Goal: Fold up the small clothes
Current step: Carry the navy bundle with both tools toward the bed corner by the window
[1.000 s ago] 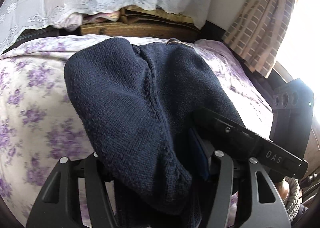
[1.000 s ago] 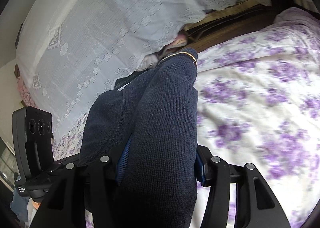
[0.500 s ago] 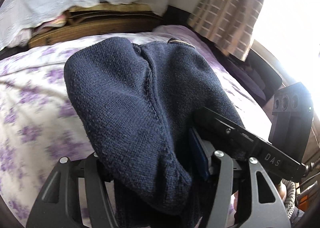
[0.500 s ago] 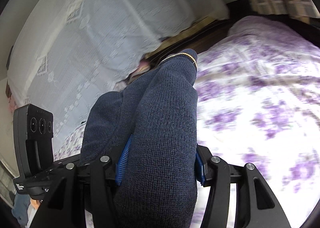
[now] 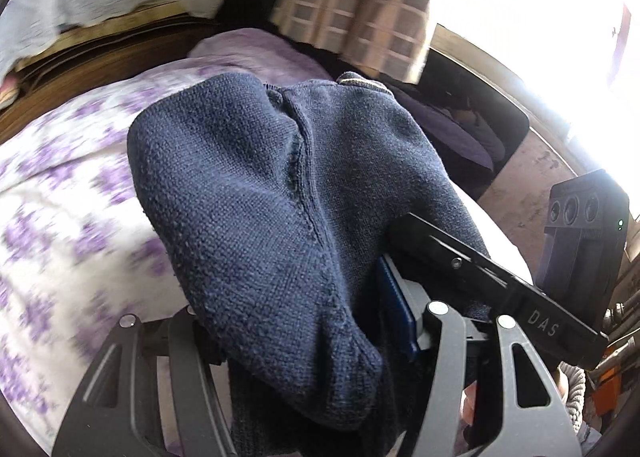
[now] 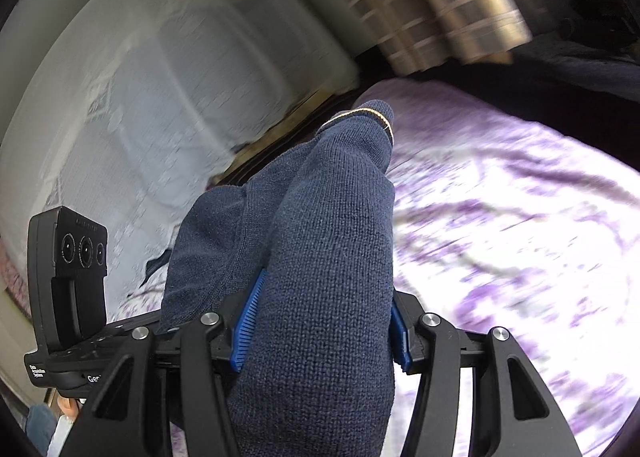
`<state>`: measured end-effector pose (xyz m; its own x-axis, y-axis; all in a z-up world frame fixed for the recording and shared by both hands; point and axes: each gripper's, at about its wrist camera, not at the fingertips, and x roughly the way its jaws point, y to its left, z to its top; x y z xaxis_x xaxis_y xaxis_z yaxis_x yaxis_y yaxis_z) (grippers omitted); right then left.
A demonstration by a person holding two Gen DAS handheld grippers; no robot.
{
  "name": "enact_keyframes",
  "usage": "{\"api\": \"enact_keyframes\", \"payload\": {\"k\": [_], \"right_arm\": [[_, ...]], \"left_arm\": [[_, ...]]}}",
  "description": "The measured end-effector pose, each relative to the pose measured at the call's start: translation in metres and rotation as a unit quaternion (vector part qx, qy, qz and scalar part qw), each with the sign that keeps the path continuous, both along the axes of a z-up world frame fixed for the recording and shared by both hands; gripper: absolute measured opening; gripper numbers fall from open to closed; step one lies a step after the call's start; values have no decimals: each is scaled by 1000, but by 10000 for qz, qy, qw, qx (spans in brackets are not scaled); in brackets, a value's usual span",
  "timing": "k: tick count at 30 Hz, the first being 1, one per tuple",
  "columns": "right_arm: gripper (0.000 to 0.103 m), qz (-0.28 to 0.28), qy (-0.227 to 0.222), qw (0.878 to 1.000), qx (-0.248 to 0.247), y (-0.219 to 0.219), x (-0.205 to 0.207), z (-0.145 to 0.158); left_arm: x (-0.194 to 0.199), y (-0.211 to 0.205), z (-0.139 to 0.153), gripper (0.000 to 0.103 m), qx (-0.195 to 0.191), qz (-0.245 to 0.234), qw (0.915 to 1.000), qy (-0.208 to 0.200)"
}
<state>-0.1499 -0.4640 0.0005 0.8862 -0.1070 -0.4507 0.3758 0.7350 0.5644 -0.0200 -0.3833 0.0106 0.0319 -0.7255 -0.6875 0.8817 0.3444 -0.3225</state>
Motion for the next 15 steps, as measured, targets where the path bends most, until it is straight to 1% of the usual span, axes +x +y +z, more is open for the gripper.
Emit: {"api": "enact_keyframes", "payload": {"k": [8,15], "right_arm": [[54,-428,31,9990,-115,-61,-39,0],[54,-711,34,9973,-170,-100,-56,0]], "left_arm": [[-31,-74,0,59,-6,-430,9991,53],[-44,-120,1,59,-74,-648,9978,93]]}}
